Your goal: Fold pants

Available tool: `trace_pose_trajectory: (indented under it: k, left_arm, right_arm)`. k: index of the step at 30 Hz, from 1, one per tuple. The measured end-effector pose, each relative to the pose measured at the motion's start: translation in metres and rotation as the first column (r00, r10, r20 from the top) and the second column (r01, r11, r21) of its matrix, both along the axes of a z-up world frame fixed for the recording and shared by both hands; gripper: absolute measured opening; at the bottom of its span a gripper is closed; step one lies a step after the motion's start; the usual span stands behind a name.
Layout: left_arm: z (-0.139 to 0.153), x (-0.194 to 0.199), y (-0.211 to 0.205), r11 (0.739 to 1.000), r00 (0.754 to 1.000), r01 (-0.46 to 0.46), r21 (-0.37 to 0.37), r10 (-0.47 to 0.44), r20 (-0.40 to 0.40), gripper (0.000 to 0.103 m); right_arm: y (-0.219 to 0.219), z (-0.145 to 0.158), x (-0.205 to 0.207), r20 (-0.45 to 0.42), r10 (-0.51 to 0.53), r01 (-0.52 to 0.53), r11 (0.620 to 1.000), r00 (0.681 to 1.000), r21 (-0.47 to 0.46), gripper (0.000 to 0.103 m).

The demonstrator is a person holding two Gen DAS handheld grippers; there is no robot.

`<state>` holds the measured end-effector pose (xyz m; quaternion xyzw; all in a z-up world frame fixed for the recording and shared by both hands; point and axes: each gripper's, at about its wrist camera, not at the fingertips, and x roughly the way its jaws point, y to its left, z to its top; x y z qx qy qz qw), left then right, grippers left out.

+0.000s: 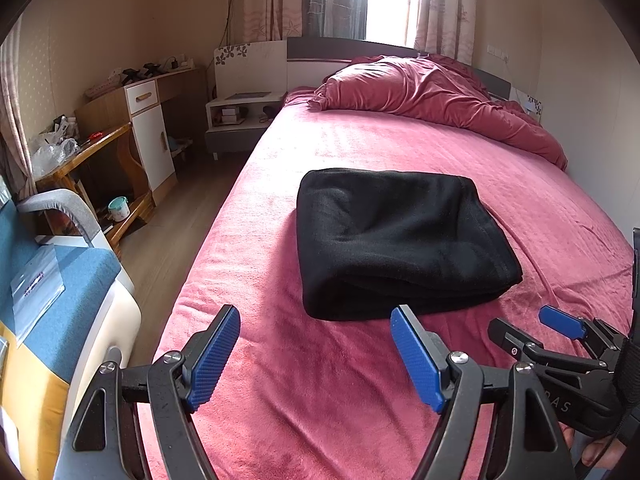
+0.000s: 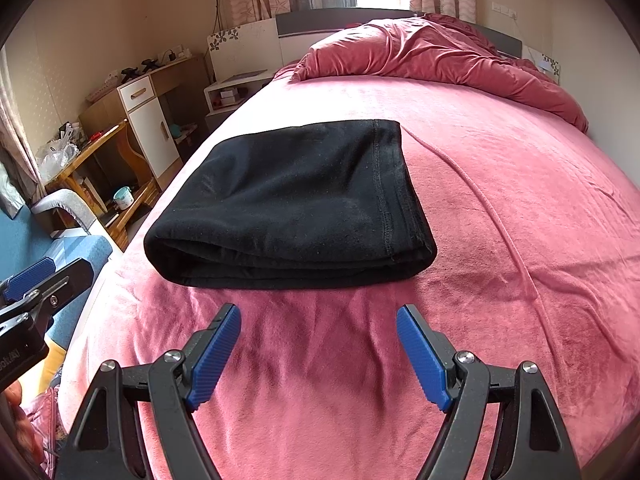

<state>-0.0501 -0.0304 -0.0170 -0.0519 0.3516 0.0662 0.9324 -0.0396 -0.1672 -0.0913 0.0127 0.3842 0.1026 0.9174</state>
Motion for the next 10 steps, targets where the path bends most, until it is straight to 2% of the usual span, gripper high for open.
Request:
trace_pose_trajectory:
  k: [7,10]
  left_arm:
    - [0.0016,-0.0023,-0.0012,1.000,1.000,0.007,0.008,-0.007,0.022,0.077]
    - [-0.0003,0.0004,-0.0002,1.000,1.000,0.019,-0.013,-0.018,0.006,0.077]
  right_arm:
    - [-0.0021,-0.0041,0.0004,-0.010,-0.004,0.004,1.000,1.000,0.000,0.081]
    - [-0.0037,-0.0056,0.0008,-0.015,-0.009,0.009,1.000,1.000,0.003,0.081]
